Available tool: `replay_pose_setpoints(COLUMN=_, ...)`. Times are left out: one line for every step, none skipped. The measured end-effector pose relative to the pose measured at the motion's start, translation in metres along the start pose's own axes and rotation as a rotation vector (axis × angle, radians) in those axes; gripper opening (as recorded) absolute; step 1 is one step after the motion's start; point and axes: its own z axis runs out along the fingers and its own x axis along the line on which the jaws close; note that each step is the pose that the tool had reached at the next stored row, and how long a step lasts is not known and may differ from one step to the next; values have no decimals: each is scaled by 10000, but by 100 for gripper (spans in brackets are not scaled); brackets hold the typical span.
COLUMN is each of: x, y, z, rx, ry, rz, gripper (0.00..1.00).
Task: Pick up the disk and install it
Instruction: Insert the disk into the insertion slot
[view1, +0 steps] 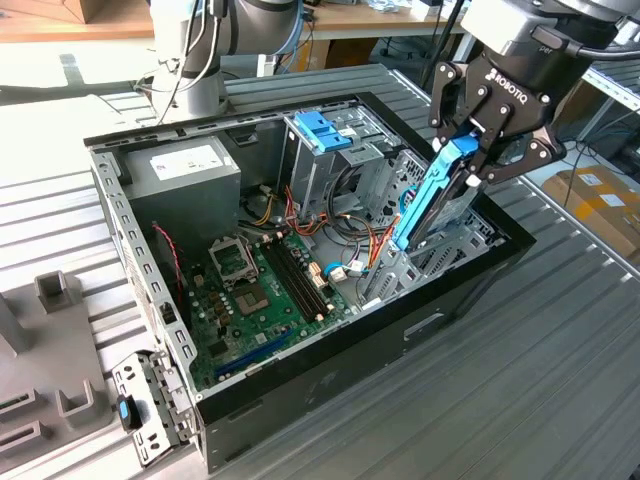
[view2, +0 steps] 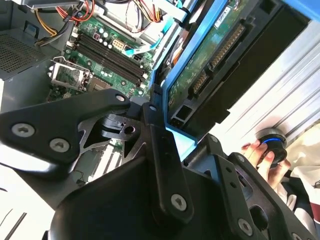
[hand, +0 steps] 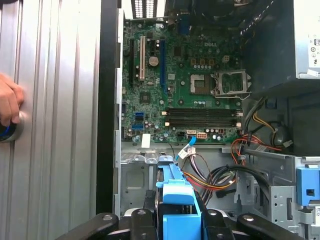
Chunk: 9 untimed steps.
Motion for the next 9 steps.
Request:
replay_pose_setpoints(x=0, y=5, z=2, rx=4, ry=-3, rz=1, gripper=37)
replay_pose_setpoints(x=0, y=14, z=3, rx=15, ry=-2, rz=1, gripper=37)
replay_pose_setpoints(x=-1, y=19, z=1, rx=26, ry=3, rz=-1, gripper=37)
replay_pose_setpoints(x=-1, y=22, z=0, rx=36, ry=7, rz=-1, gripper=37)
replay_pose_setpoints(x=-4, y=25, z=-4, rx=46, ry=14, rz=0, gripper=37)
replay_pose_setpoints(x=-7, y=37, z=-7, rx=64, ry=15, rz=-1, gripper=37)
replay_pose_setpoints(x=-8, y=45, z=-7, rx=72, ry=15, rz=-1, gripper=37)
replay_pose_setpoints(x=-8, y=47, z=-7, rx=73, ry=16, rz=-2, gripper=37)
replay_pose_setpoints(x=-8, y=48, z=-7, rx=74, ry=16, rz=-3, gripper=37)
